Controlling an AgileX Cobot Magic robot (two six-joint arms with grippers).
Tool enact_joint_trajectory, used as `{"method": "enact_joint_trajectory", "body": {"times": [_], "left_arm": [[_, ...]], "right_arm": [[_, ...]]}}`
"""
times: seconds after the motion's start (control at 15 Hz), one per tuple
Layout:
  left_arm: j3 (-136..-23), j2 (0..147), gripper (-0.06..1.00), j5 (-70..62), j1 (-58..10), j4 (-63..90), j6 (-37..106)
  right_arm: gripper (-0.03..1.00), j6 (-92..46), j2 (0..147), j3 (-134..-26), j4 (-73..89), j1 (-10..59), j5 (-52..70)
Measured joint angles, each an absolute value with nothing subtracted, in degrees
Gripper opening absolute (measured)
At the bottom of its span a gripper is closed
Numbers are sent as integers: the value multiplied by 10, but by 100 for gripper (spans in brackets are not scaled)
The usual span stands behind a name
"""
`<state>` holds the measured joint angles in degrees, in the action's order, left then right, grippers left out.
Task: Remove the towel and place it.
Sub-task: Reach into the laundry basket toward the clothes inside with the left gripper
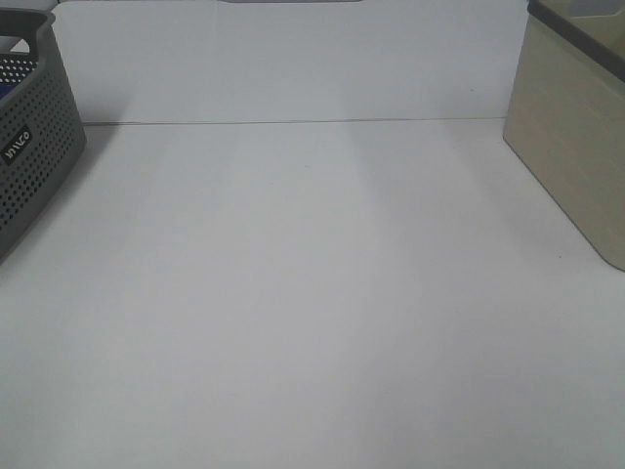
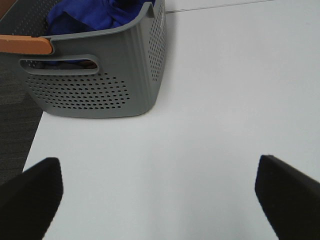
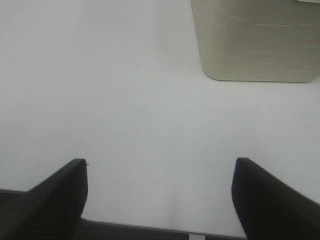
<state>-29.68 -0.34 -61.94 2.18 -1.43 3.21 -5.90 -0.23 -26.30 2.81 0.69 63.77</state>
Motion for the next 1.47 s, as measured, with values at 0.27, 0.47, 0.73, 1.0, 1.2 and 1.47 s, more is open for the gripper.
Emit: {"method": "enact_joint_trajectory", "body": {"times": [0.27,0.47,0.73,1.0,1.2,1.47], "left_arm": [[-297,-3,99,-619,22,-14,32],[-297,-3,99,-619,22,-14,32],[-297,-3,99,-619,22,-14,32],[-297,-3,99,-619,22,-14,32],[-297,-3,99,-619,22,-14,36],[-297,-3,99,-619,22,-13,48]], "right_arm": [[78,-59,-2,-263,28,7,638],[78,-59,-2,-263,28,7,638],[78,-59,-2,-263,28,7,638],[78,-59,-2,-263,28,7,638],[78,-59,-2,-263,28,7,638],[78,-59,-2,-263,28,7,638]]}}
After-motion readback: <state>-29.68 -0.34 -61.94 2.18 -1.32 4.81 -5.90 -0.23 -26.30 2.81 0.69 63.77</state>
